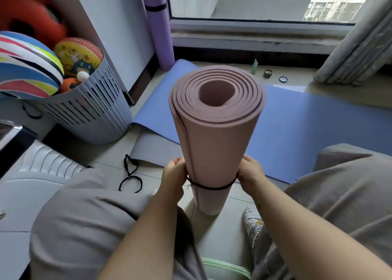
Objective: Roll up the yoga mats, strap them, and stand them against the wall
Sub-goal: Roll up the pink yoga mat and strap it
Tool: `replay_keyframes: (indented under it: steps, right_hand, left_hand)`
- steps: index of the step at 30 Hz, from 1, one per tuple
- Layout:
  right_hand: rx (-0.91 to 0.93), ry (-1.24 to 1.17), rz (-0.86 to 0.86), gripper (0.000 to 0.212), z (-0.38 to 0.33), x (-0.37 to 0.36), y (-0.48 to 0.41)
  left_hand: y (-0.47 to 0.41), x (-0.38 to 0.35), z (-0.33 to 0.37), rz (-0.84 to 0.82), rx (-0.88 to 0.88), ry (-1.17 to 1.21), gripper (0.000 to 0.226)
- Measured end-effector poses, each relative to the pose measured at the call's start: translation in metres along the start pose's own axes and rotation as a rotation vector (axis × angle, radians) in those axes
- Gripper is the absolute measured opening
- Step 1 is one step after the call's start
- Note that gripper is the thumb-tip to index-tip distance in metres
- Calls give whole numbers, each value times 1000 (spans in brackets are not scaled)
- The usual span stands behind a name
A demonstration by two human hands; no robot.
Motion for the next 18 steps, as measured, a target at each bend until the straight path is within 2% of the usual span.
replay_keyframes:
  steps: [4, 7, 8, 10, 12, 14, 16, 18]
  right_hand:
    - [178, 186, -77, 7, -23, -7, 8]
    - [311, 421, -94, 8, -36, -2, 22]
    - [326, 456, -109, 11, -40, 1, 28]
    - [375, 428, -117, 31, -56, 7, 42]
    - [505, 340, -110, 44, -85, 14, 66]
    - [736, 349, -158, 65, -121, 21, 101]
    - [951, 476, -290, 88, -150, 26, 142]
    - [1108, 620, -440, 97, -169, 28, 177]
  left_hand:
    - [7, 2, 23, -1, -202, -142, 14]
    - [12, 3, 27, 2, -236, -264, 14]
    - [13, 3, 27, 0, -242, -280, 14]
    - [20, 3, 27, -23, -260, -313, 12]
    - [27, 5, 28, -36, -218, -318, 13]
    - [35, 8, 27, -65, -72, -274, 13]
    - [45, 11, 28, -123, 78, -166, 13]
    - [54, 14, 36, -174, 120, -51, 13]
Point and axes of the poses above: each hand's wrist, its own y-axis away from the middle knuckle, its own x-axis out of the back of the hand, z = x × y, the point moved 4 cm from there along -y, towards the middle knuckle, and after that the axes turned 9 degrees about z, right-handed, at the moved point
